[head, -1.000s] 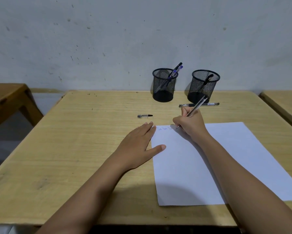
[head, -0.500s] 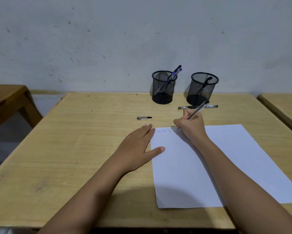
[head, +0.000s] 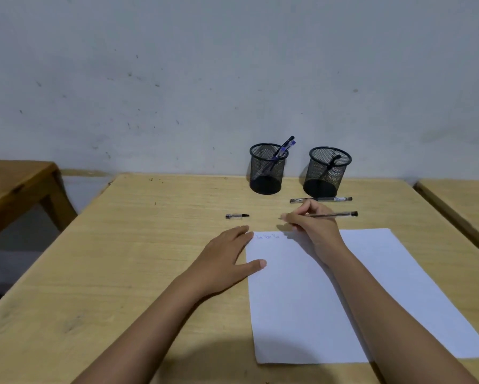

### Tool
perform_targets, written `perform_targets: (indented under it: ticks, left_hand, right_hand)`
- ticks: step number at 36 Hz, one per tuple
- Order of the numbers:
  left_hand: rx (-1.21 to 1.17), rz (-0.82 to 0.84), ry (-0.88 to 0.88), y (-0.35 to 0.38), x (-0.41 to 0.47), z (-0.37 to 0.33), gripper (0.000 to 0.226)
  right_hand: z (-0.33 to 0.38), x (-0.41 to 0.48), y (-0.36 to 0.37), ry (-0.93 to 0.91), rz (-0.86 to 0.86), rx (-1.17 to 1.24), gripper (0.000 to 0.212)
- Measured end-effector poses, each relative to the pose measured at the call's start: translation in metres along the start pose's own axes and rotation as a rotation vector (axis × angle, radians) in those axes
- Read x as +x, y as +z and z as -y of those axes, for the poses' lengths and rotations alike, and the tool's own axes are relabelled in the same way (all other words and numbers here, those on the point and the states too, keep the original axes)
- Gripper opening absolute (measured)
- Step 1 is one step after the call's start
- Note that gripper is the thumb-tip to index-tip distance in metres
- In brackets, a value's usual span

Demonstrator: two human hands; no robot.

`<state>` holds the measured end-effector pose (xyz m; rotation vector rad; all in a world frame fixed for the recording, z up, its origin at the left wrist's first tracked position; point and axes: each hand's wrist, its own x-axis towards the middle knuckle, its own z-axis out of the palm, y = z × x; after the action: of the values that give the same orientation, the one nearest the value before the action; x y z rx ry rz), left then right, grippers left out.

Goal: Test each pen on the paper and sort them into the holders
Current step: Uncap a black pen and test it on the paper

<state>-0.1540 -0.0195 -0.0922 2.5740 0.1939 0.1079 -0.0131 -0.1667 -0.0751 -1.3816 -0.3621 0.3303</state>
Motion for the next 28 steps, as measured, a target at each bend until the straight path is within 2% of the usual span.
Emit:
perform_targets:
  ticks: [2, 5, 8, 12, 18, 28]
  left_hand:
    - [-0.091, -0.030, -0.010, -0.004, 0.004, 0.002, 0.057]
    - [-0.238, -0.204, 0.000, -0.014, 0.013, 0.003, 0.033]
    - [-0.203, -0.341, 0.000, -0.026, 0.028, 0.007, 0.030]
    - [-0.060, -0.292, -0.053, -0.026, 0.050, 0.021, 0.041]
    - [-0.044, -0.316, -0.016, -0.014, 0.060, 0.031, 0.022]
    - [-0.496, -0.439, 0.040, -0.020, 0.047, -0.005, 0.015]
  right_hand:
    - [0.005, -0.001, -0.002, 0.017, 0.029, 0.057, 0.021]
    - [0.014, 0.002, -0.008, 0.011, 0.058, 0.051, 0.008]
    - [0.022, 0.004, -0.015, 0.016, 0.090, 0.080, 0.007]
    - [0.028, 0.002, -0.021, 0.008, 0.096, 0.047, 0.006]
    - [0.029, -0.003, -0.024, 0.032, 0.085, 0.039, 0.011]
    - [0.030, -0.009, -0.002, 0.056, 0.081, 0.192, 0.003]
